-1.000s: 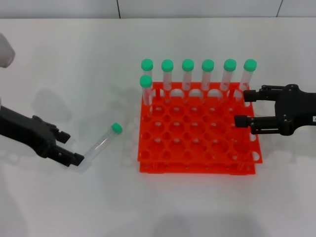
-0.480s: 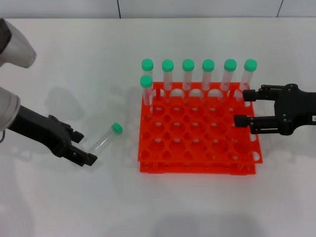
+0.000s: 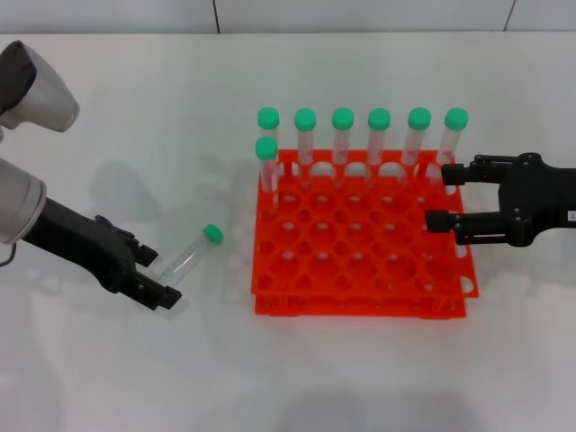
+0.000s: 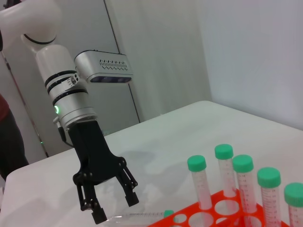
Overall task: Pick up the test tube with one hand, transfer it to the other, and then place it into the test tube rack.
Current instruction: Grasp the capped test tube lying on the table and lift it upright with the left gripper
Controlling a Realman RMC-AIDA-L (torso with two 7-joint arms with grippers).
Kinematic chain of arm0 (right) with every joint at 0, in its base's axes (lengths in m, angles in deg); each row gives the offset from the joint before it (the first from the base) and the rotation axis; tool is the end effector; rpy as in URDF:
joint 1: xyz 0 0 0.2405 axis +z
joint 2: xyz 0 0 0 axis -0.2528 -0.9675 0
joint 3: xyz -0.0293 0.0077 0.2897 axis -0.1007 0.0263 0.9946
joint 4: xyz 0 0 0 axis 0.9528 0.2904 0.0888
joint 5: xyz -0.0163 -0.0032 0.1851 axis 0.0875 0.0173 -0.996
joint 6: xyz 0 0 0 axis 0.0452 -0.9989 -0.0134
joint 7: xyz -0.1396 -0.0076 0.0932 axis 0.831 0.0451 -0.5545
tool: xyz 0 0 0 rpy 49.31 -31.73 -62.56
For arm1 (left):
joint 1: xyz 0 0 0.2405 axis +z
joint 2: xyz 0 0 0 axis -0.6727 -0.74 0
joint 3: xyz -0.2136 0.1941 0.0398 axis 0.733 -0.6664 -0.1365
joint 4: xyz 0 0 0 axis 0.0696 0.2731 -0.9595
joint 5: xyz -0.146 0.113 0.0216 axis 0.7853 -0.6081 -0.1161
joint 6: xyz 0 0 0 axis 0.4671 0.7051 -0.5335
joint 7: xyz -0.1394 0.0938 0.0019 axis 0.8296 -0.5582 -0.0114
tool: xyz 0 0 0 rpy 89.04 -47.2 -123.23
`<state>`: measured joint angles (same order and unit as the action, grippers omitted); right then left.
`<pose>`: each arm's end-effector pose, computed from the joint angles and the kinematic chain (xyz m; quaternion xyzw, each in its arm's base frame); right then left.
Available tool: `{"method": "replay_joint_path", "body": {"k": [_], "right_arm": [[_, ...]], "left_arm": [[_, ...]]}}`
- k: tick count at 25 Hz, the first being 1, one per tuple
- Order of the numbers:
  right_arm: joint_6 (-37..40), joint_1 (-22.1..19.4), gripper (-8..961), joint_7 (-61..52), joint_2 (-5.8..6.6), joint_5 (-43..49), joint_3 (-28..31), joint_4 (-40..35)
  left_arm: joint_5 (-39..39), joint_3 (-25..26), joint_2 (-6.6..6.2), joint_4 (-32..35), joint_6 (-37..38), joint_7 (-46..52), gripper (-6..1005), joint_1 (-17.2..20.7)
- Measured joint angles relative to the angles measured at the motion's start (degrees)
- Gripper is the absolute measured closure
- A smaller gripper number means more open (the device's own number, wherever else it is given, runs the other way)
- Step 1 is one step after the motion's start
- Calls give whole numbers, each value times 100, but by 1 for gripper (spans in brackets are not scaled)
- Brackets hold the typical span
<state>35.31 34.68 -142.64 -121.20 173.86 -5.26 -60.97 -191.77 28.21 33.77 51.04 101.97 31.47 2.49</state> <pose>0.2473 0.3155 -0.0093 -0.9514 0.1820 0.2178 0.1190 -0.2909 0.3416 -0.0255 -0.9478 -0.3027 0.0971 0.0266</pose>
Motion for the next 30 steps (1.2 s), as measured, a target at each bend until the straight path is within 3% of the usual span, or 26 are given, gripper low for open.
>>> {"method": "replay_joint_path", "body": {"k": [12, 30], "right_arm": [[-17, 0, 183, 15, 0, 2, 4, 1], [-37, -3, 183, 96, 1, -36, 32, 26]], "left_arm": [[-365, -175, -2, -1, 86, 291, 125, -188], [-572, -254, 62, 0, 36, 421, 334, -376]]}}
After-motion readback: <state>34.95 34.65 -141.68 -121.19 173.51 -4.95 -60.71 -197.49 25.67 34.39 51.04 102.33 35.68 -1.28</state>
